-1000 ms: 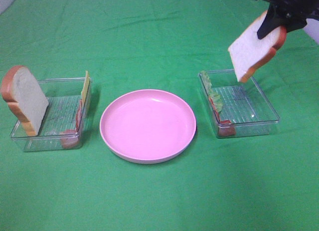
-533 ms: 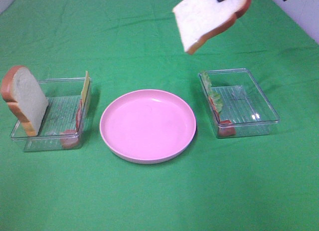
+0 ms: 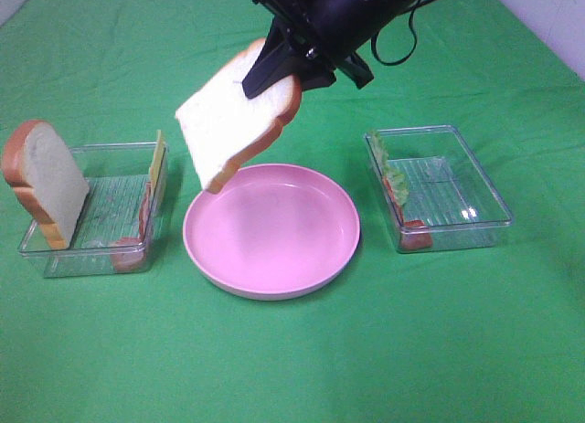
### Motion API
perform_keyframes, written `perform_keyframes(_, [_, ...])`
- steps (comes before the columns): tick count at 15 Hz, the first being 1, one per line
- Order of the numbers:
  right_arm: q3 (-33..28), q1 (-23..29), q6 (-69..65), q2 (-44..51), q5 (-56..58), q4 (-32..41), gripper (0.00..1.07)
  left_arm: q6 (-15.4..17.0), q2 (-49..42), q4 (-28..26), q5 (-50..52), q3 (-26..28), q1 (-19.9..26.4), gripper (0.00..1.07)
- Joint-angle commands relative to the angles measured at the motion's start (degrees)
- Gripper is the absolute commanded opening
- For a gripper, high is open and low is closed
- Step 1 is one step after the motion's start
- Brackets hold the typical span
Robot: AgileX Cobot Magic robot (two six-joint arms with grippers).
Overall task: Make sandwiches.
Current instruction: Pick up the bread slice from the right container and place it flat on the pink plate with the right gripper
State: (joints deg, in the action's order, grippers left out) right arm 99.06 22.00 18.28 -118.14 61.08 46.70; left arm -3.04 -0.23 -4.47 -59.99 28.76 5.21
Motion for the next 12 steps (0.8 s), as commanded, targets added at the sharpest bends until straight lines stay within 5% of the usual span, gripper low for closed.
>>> perform_keyframes(1, [-1.8,0.1,1.2,-1.5,0.3,1.9,0.00,-0.1,-1.2,0.1,0.5,0.0,0.1,0.77])
perform_keyframes(6, [-12.0,0.9,7.1,-4.3,-3.6,7.9,0.00,-0.1,-1.2,0.1,0.5,0.0,0.1,0.77])
perform_keyframes(12, [-12.3,0.7,7.4,-8.0,-6.8,8.3,0.00,-0.1,-1.2,0.1,0.5,0.0,0.1,0.77])
